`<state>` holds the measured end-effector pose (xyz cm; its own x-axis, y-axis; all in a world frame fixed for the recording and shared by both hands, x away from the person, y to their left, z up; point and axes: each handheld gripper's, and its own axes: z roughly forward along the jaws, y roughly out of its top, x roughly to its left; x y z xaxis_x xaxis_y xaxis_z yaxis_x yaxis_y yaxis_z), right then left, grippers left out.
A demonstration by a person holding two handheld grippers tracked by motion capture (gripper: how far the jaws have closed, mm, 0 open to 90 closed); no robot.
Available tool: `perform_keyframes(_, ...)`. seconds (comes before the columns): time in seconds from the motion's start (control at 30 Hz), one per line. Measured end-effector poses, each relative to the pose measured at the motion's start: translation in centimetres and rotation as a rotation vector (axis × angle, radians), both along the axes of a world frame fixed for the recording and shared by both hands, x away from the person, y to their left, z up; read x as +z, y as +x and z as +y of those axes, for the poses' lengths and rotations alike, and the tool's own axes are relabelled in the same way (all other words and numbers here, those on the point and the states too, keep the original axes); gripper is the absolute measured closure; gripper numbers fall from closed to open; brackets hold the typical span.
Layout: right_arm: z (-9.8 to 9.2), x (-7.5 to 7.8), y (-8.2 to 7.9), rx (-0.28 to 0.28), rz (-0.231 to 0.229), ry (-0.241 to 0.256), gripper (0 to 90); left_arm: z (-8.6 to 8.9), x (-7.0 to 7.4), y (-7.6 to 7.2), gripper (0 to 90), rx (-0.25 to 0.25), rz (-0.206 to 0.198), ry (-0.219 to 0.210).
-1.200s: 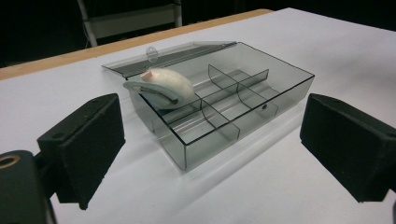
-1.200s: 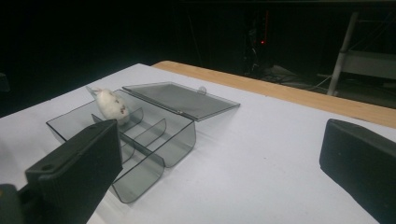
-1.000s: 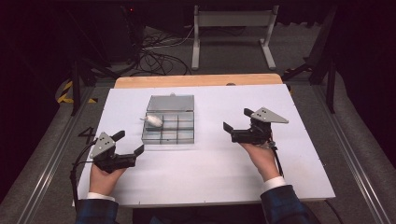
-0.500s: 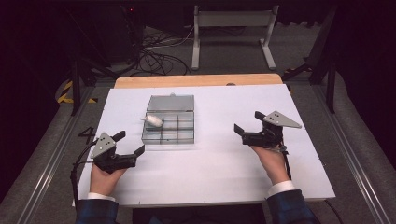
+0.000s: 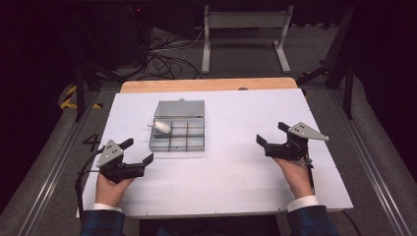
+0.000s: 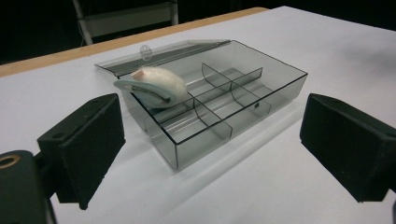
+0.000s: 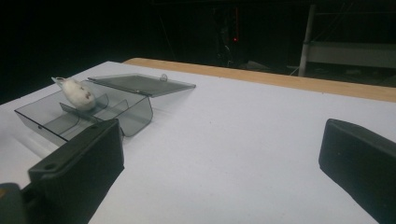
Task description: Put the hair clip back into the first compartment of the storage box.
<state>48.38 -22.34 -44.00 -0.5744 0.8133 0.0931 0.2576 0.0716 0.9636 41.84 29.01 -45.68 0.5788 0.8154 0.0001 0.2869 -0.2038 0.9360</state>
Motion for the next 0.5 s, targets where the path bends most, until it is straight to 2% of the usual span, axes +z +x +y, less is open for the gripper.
perform_keyframes(0.13,-0.9,-0.3,-0.1,-0.007,0.004,-0.009,2.4,0.0,0.0,0.0,7.0,-0.002,0.004,-0.006)
perform_keyframes(0.17,-1.1,-0.4,-0.1,-0.013,0.006,-0.008,2.4,0.0,0.0,0.0,7.0,-0.001,0.007,-0.019)
perform_keyframes(0.5,-3.2,-0.9,-0.5,-0.023,0.016,0.025,3.3,0.1,0.0,0.0,6.9,0.007,0.002,-0.033)
